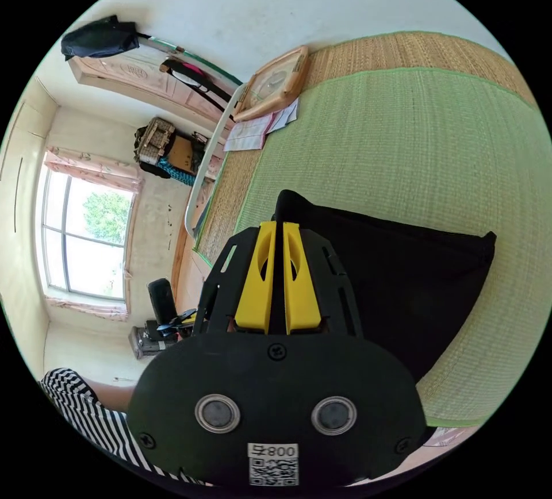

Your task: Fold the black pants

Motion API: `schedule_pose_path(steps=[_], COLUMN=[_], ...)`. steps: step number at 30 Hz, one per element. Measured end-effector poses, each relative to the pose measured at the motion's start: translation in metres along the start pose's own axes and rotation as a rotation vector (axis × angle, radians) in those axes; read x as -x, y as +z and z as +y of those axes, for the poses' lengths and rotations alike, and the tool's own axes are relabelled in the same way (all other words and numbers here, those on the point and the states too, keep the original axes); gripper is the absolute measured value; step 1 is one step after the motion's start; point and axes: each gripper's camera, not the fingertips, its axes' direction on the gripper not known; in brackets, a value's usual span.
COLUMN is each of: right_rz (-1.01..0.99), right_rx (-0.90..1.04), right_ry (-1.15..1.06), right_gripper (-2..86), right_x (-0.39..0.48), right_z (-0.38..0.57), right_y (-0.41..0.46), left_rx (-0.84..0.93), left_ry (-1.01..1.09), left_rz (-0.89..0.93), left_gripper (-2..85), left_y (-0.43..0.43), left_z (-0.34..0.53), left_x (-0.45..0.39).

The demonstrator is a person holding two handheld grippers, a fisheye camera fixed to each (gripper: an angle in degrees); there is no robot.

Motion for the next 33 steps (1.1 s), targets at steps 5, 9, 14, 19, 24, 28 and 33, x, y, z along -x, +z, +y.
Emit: schedule_pose_path(steps=[5,9,14,19,24,28,33], right_rz=[0.04,0.035,0.021,0.01,-0.064,-0.041,0.026], right_rx=[0.069,0.118,0.141,0.164,0.117,0.138,0.268], right_ry=[-0.043,-0.038,-0.063,-0.114,-0.22,-0.223,-0.252], right_gripper=[1.9,2.1,2.2,2.1,1.4,0.5,0.1], right_x=[0.009,0.006,0.005,0.008,0.007,-0.002,-0.005], right_z=[-0.027,-0.044,-0.062,-0.074,-0.078,-0.086,-0.105], right_y=[0.063,0.11,0.145,0.167,0.163,0.178,0.231], left_rx=[-0.015,-0.026,-0.031,-0.034,-0.05,-0.075,0.003], left_ry=[-0.078,-0.129,-0.152,-0.178,-0.182,-0.114,0.06], left_rz=[-0.012,-0.005,0.006,0.004,-0.061,-0.125,-0.178], left_gripper=[2.8,2.9,3.0,3.0,1.8,0.5,0.1], left_y=[-0.032,-0.053,-0.072,-0.087,-0.107,-0.119,-0.1], left_z=[-0.006,-0.011,-0.018,-0.023,-0.028,-0.034,-0.067], left_x=[0.047,0.077,0.1,0.114,0.114,0.095,0.058])
